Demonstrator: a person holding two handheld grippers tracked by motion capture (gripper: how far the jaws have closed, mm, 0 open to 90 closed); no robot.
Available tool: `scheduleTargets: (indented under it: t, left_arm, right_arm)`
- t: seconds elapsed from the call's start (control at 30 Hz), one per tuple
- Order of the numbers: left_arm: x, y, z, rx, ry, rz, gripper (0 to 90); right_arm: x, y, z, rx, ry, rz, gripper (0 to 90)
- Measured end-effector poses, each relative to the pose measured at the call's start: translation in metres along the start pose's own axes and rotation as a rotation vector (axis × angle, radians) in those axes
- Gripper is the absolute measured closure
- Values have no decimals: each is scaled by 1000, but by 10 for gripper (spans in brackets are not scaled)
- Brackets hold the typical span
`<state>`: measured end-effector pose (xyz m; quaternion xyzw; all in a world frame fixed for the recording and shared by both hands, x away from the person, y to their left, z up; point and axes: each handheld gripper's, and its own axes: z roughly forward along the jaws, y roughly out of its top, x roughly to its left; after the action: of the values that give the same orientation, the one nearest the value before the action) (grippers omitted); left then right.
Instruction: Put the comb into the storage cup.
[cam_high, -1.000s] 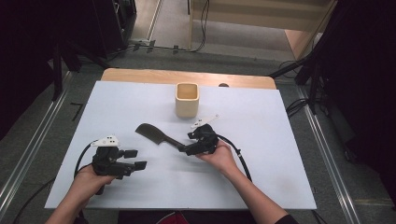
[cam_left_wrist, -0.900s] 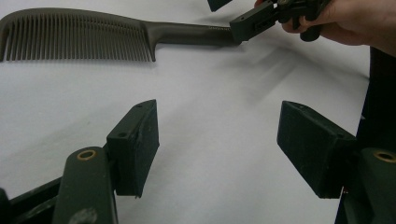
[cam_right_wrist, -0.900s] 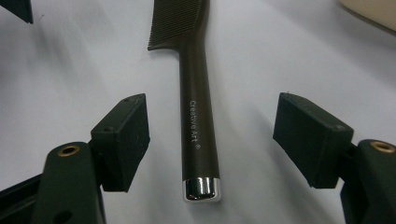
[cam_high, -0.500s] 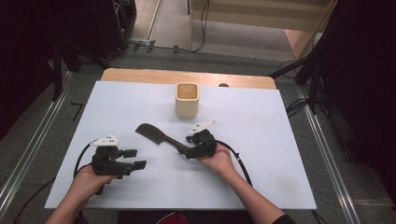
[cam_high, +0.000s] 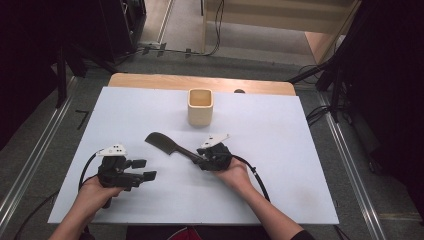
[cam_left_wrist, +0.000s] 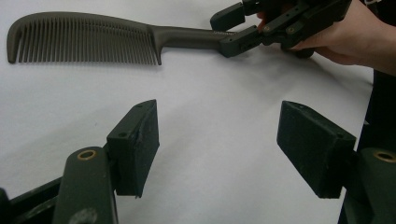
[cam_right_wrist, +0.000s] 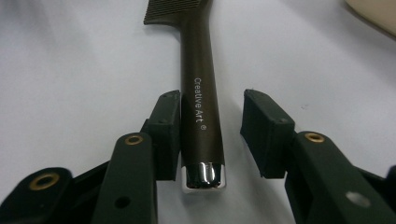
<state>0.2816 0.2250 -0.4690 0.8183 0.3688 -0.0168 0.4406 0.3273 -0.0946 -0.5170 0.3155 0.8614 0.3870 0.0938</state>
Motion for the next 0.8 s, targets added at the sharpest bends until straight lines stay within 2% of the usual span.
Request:
scheduleTargets:
  t: [0.2, 0.4, 0.6, 0.7, 0.8]
  left_arm:
    - [0, 0, 1, 2, -1, -4, 308]
    - [-1, 1, 1, 7, -6, -8, 309]
    - [0, 1, 1, 0, -11, -12, 308]
    - [1, 0, 1, -7, -16, -28, 309]
    - [1, 0, 1, -13, -15, -35, 308]
  right_arm:
    - [2, -2, 0, -9, -19, -23, 656]
    - [4, -2, 0, -13, -7, -54, 692]
    - [3, -2, 0, -14, 5, -35, 699]
    - [2, -2, -1, -13, 11, -31, 701]
    - [0, -2, -1, -18, 27, 0, 701]
